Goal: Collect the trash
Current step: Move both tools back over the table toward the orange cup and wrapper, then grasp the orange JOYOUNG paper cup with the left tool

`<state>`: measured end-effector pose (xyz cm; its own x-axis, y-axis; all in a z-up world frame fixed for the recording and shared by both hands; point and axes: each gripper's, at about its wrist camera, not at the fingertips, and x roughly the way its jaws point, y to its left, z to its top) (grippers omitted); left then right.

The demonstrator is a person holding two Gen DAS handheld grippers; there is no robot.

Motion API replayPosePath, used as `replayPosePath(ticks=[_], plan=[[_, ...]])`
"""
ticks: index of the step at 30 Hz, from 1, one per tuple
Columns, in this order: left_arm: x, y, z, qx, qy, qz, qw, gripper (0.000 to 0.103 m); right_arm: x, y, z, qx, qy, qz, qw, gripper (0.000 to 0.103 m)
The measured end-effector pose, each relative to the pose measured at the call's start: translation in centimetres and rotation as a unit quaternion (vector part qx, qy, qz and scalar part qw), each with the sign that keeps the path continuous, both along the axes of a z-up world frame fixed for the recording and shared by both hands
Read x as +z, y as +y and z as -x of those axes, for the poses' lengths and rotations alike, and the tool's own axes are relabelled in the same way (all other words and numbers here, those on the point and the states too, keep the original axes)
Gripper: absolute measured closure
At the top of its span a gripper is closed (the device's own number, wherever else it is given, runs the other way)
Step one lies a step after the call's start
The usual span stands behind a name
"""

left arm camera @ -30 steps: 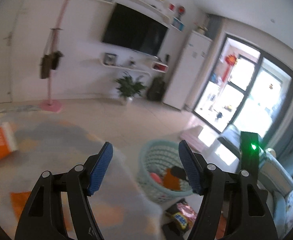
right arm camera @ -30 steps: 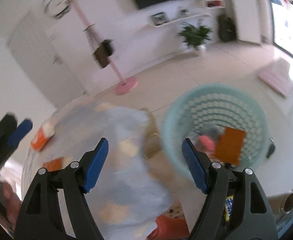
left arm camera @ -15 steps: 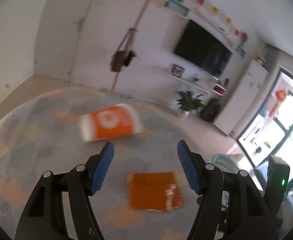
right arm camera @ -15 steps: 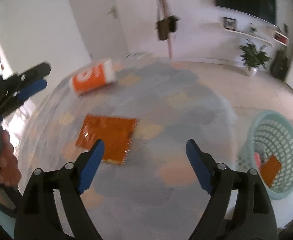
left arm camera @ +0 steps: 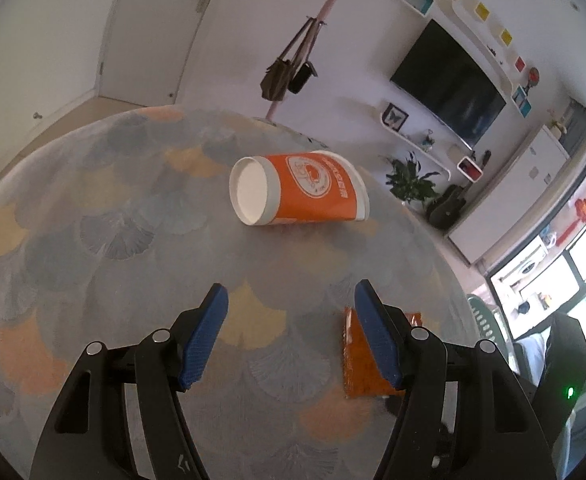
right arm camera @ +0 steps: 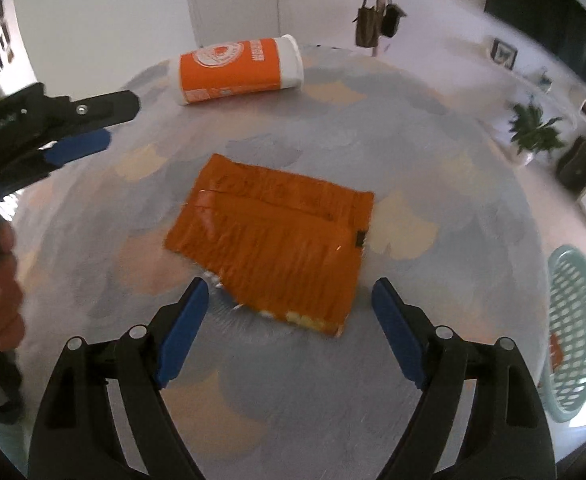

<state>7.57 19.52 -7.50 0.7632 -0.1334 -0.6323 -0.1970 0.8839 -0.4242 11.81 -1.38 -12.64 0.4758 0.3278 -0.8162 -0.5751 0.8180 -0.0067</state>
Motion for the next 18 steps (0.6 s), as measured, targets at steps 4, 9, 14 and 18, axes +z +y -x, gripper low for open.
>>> replayPosePath(ticks=[4,9,14,18], plan=[[1.1,-0.4,-0.8,-0.015,-0.006,-0.032,0.9994,0.036,0.1,-1.3,-1.9,-0.045,-0.01,-0.009,0.999,0.029],[2.9,-0.1,-4.8,-0.037,-0.014,-0.133,0.9903,0.02,0.0,-2.6,-2.9,-0.056,-0.011,-0.039,0.998,0.032],[1.7,2.6,-10.0,-0.07,0.01,-0.094,0.993,0.022,0.2,-3.2,-2.8,-0.054,-0.008,-0.054,0.997,0.032],[0.0,2.9,-11.0,-0.123,0.036,-0.018,0.9916,0.027,0.2,-3.8,-2.9,-0.052,-0.005,-0.063,0.997,0.032]])
